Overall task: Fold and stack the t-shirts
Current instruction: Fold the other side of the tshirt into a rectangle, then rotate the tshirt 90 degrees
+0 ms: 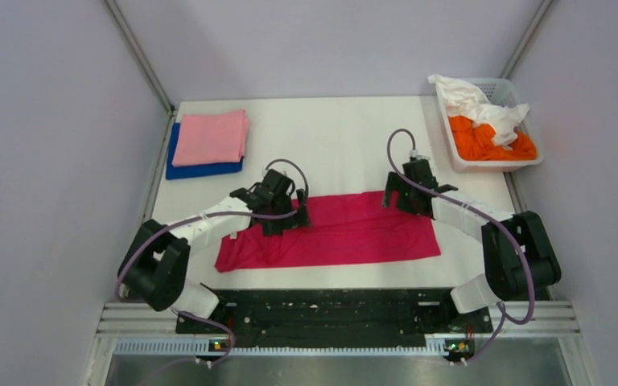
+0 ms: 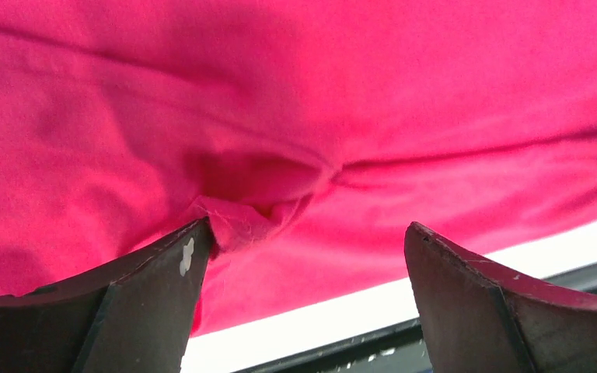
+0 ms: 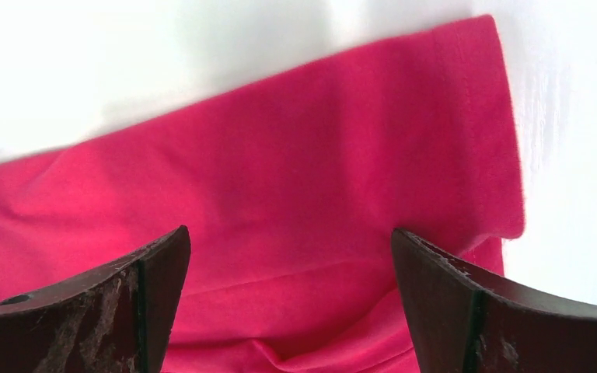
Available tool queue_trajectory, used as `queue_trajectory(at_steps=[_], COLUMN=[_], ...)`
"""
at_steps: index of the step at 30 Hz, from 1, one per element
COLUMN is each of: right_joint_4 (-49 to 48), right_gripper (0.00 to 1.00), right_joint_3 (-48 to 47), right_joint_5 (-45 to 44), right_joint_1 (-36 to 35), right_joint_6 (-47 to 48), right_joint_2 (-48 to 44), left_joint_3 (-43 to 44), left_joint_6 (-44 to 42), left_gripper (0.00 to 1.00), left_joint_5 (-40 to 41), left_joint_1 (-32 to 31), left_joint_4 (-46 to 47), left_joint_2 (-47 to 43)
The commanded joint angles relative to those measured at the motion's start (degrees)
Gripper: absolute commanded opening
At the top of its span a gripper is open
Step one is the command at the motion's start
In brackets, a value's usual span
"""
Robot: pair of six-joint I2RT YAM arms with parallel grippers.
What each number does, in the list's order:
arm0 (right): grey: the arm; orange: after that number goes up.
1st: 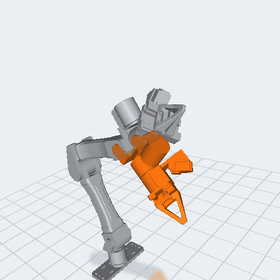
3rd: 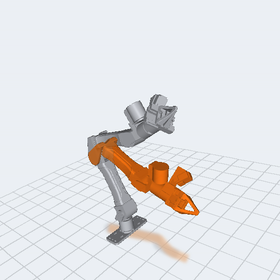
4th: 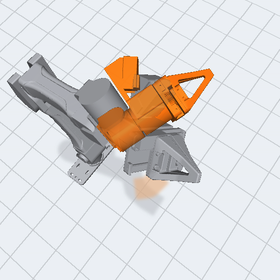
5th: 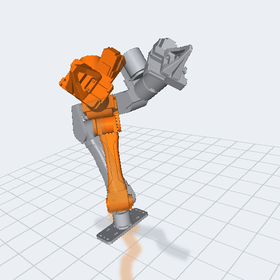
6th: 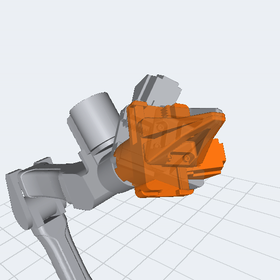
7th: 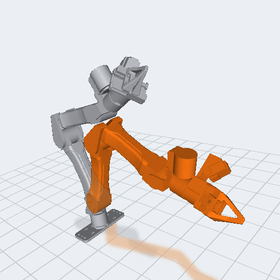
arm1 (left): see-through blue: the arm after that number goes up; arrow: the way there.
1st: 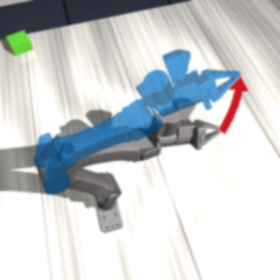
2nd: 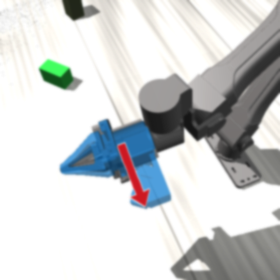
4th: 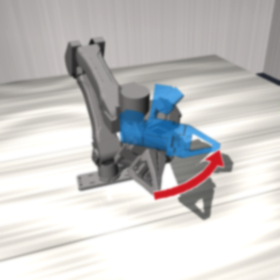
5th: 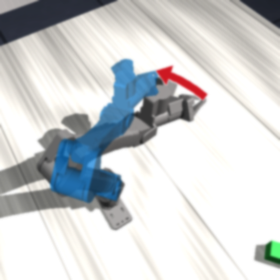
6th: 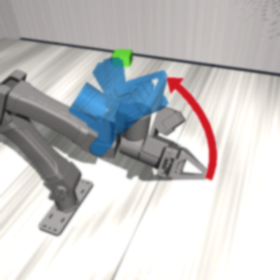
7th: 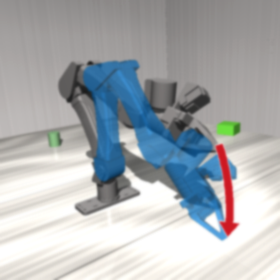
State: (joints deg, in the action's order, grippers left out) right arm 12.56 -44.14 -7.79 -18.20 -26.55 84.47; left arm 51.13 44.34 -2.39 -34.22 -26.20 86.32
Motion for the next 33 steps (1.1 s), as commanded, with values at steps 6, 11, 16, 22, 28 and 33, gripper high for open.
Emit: queue_trajectory(at_steps=[6,11,16,22,28,33], right_joint_4=[-1.5,-3.1,-5.3,-8.5,-10.1,-9.9], right_gripper=[0.99,0.99,0.99,0.99,0.99,0.99], right_joint_3=[3.0,3.0,1.4,-2.2,-2.7,1.6], right_joint_5=[-4.9,-3.7,-1.6,2.8,5.5,5.4], right_joint_1=[0.5,0.6,1.2,1.4,1.2,0.1], right_joint_6=[-4.5,-3.6,0.1,2.0,1.4,-1.4], right_joint_2=[-1.6,-6.2,-8.8,-2.4,4.4,2.4], left_joint_3=[-7.9,-3.1,-1.8,-5.4,-10.9,-3.8], left_joint_6=[-6.7,-9.0,-7.0,4.1,8.1,7.0], left_gripper=[0.99,0.99,0.99,0.99,0.99,0.99], left_joint_5=[-11.4,-4.0,6.0,20.8,8.4,8.7], left_joint_1=[-6.4,-12.0,-11.9,-6.6,10.1,11.3], left_joint_4=[3.9,-3.3,-7.2,-9.5,-1.8,5.1], left_joint_2=[-11.0,-12.5,-23.1,-29.1,-18.4,-3.5])
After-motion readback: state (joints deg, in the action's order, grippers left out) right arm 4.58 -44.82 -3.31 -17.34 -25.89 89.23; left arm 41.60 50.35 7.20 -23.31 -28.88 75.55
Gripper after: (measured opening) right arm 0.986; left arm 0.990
